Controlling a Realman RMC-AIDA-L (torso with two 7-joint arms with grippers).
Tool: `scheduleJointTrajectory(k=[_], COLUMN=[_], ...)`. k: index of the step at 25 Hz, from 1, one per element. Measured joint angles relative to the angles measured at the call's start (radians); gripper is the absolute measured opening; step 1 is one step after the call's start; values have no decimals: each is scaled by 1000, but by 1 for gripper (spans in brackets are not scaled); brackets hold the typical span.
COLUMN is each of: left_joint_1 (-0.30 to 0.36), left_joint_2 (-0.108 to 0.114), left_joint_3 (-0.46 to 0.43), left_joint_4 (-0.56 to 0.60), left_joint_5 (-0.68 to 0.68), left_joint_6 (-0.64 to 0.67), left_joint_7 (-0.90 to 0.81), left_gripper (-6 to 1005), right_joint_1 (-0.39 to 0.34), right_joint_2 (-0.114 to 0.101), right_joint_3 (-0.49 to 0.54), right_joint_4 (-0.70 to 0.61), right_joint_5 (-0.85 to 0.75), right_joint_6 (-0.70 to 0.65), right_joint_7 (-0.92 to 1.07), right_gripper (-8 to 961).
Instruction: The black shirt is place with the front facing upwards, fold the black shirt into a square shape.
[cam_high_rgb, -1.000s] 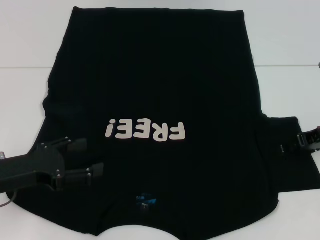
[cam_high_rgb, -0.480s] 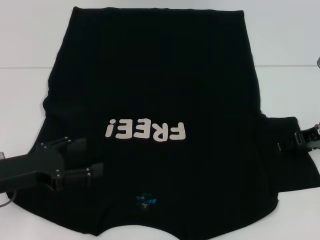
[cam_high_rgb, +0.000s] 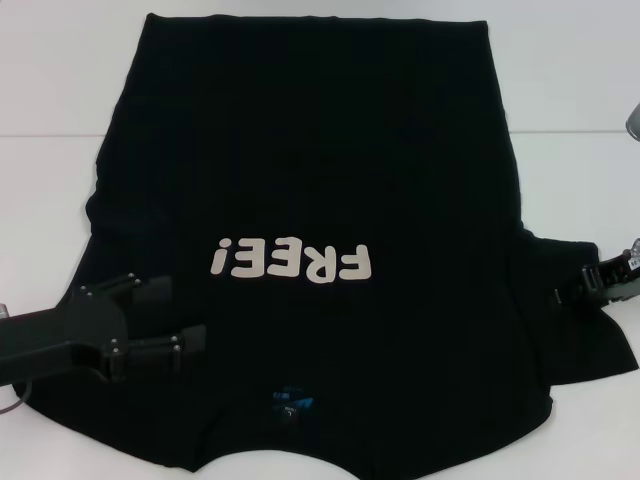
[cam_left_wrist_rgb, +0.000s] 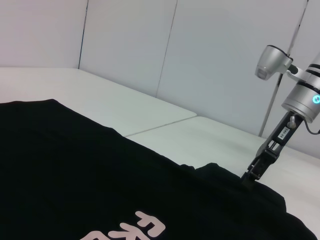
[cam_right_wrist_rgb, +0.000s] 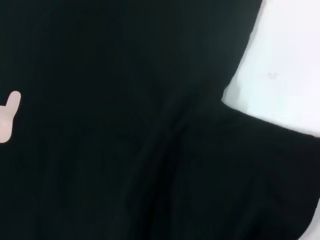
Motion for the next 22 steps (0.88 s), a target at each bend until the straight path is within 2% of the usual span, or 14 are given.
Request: scheduleJointTrajectory(k=[9,20,22], left_joint_1=[1,2,2], left_joint_2=[0,0,0], left_joint_3=[0,-1,-1], left_joint_4=[2,3,3], left_joint_5=[0,-1,-2], left_joint_6=[0,-1,-2], left_joint_7=[0,2,2], left_gripper=[874,872,872], right_joint_1=[8,11,12], right_joint_2=[-6,-8,-8], right_joint_3=[0,-3,-12], right_joint_4=[6,6,6], right_joint_5=[-4,-6,-6], right_joint_6=[-4,-14,-12], right_joint_7=[-2,-6,-3], right_gripper=[478,90,83])
